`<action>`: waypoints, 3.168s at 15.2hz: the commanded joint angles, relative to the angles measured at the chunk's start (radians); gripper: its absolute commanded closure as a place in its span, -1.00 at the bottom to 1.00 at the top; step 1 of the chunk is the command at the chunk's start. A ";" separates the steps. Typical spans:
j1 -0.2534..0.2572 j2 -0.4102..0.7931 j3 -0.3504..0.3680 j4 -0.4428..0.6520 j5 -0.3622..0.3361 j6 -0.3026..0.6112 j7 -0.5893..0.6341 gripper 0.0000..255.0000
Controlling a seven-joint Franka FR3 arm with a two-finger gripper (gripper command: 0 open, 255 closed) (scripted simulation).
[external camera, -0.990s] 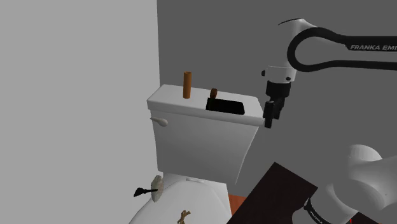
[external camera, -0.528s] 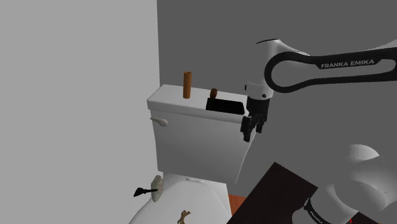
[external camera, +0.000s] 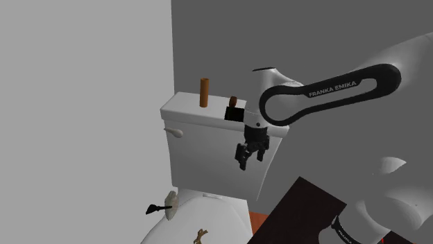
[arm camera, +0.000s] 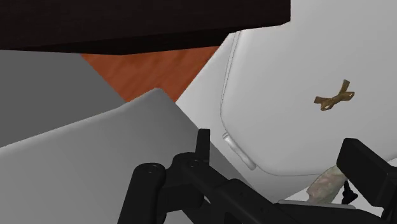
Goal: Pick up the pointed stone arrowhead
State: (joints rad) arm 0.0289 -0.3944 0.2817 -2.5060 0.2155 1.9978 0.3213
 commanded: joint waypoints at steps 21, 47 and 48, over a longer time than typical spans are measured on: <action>0.115 0.876 0.057 0.490 -0.214 0.455 0.557 -1.00; 0.233 1.298 -0.030 0.909 -0.263 0.494 0.682 1.00; 0.232 1.299 -0.030 0.913 -0.263 0.492 0.681 1.00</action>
State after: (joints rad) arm 0.2651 0.9025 0.2566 -1.5936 -0.0470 2.4895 1.0030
